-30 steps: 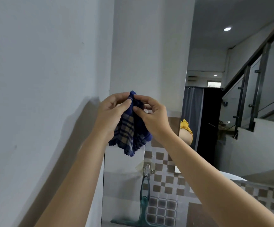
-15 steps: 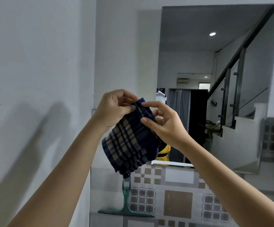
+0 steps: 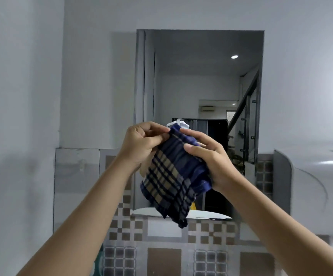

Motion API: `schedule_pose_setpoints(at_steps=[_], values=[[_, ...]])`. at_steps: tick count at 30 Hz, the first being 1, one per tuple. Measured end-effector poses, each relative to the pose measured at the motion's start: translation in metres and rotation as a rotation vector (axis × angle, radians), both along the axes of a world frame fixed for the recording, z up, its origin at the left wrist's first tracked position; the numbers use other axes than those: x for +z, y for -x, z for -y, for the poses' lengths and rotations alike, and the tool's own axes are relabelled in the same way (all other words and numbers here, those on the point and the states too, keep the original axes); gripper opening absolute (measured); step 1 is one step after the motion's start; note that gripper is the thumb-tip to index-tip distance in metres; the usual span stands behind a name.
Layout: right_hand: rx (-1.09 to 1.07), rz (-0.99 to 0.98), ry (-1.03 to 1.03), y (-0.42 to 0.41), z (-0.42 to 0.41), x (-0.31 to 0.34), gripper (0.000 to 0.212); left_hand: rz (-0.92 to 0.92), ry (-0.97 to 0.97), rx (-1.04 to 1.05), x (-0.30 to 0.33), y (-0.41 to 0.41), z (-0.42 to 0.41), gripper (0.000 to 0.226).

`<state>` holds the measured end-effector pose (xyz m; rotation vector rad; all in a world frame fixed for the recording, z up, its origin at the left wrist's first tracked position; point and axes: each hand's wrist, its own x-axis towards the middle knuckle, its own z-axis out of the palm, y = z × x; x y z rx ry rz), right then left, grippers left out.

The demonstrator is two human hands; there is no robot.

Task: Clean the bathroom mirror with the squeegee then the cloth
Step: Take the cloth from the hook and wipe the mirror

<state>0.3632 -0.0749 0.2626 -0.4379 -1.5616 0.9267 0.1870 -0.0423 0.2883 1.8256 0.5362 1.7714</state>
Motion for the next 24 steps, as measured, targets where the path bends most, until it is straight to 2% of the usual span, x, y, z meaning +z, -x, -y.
schedule_pose_setpoints(at_steps=[3,6,9,11,13,16,19,21,24], values=[[0.114,-0.060,0.079,-0.018,-0.007,0.011,0.037,0.004,-0.026,0.027,0.015,-0.023,-0.005,0.026],[0.101,-0.077,0.124,-0.028,-0.013,0.026,0.049,-0.038,-0.043,0.063,0.035,-0.037,-0.008,0.021],[0.069,-0.157,0.091,-0.036,-0.009,0.054,0.044,-0.112,-0.028,0.086,0.052,-0.034,-0.012,0.015],[0.052,-0.237,0.015,-0.045,-0.007,0.087,0.046,-0.175,-0.066,0.183,0.060,-0.023,-0.019,0.018],[-0.163,-0.252,-0.167,-0.058,-0.011,0.127,0.051,-0.263,-0.125,0.380,0.063,-0.009,-0.032,0.021],[-0.764,-0.158,-0.552,-0.070,-0.031,0.176,0.055,-0.381,-0.260,0.710,0.058,0.010,-0.057,0.038],[-1.254,-0.012,-0.849,-0.079,-0.062,0.211,0.060,-0.451,-0.374,0.880,0.048,0.021,-0.081,0.060],[-1.382,0.196,-0.942,-0.090,-0.086,0.230,0.064,-0.520,-0.343,0.915,0.039,0.027,-0.094,0.078],[-1.484,0.565,-0.848,-0.103,-0.125,0.240,0.071,-0.682,-0.313,0.935,0.029,0.037,-0.110,0.107]])
